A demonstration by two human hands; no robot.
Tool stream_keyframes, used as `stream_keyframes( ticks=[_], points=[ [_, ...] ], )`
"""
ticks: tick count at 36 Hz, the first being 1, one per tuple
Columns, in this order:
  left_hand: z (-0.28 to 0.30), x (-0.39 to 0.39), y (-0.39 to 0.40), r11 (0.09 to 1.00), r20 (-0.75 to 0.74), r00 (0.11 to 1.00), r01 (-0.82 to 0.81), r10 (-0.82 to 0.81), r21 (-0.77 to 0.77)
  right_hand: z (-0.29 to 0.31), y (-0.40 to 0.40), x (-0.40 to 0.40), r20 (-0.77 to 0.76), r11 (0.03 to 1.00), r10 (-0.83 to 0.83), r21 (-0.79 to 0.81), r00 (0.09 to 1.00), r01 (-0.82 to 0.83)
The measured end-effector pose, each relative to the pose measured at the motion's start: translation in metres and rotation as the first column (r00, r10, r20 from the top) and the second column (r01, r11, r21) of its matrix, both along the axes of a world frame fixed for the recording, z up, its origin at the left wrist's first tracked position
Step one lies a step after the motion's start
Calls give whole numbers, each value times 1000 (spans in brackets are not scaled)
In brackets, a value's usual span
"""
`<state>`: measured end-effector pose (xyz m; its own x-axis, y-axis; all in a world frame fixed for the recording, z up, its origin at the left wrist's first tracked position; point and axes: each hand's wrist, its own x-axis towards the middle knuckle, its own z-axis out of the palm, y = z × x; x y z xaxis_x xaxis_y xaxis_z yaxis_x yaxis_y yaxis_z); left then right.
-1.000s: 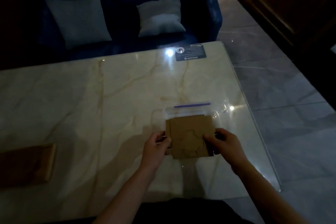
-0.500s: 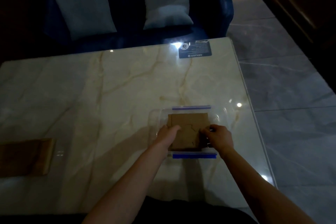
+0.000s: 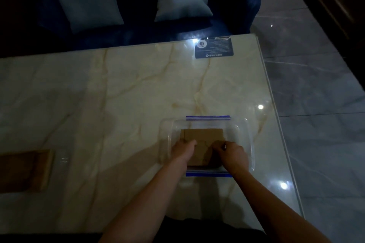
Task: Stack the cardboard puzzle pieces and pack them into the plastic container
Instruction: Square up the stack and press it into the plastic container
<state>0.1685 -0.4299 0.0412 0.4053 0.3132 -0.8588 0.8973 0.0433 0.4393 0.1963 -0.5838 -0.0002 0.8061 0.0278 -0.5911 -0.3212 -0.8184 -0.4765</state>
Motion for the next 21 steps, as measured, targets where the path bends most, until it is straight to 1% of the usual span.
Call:
stream_keyframes(
  ticks=[5, 8, 12, 15, 18, 21],
  points=[
    [-2, 0, -2, 999, -18, 1000, -22, 23, 23, 0, -2, 1, 19, 992, 79, -98, 997, -77],
    [-5, 2, -1, 999, -44, 998, -37, 38, 22, -3, -5, 2, 21, 992, 86, -90, 996, -84],
    [-9, 2, -1, 996, -53, 996, -75, 77, 42, -7, -7, 3, 33, 997, 54, -48, 998, -52],
    [-12, 2, 0, 994, -42, 997, -62, 66, 91, -11, -6, 3, 66, 999, 24, 32, 998, -27],
    [-14, 2, 0, 993, -28, 1000, -7, 10, 116, -12, -4, 3, 19, 987, -37, 157, 999, 34],
    [-14, 0, -3, 992, -5, 1000, 24, -23, 122, -11, -3, 2, -5, 968, -80, 239, 997, 79]
  ],
)
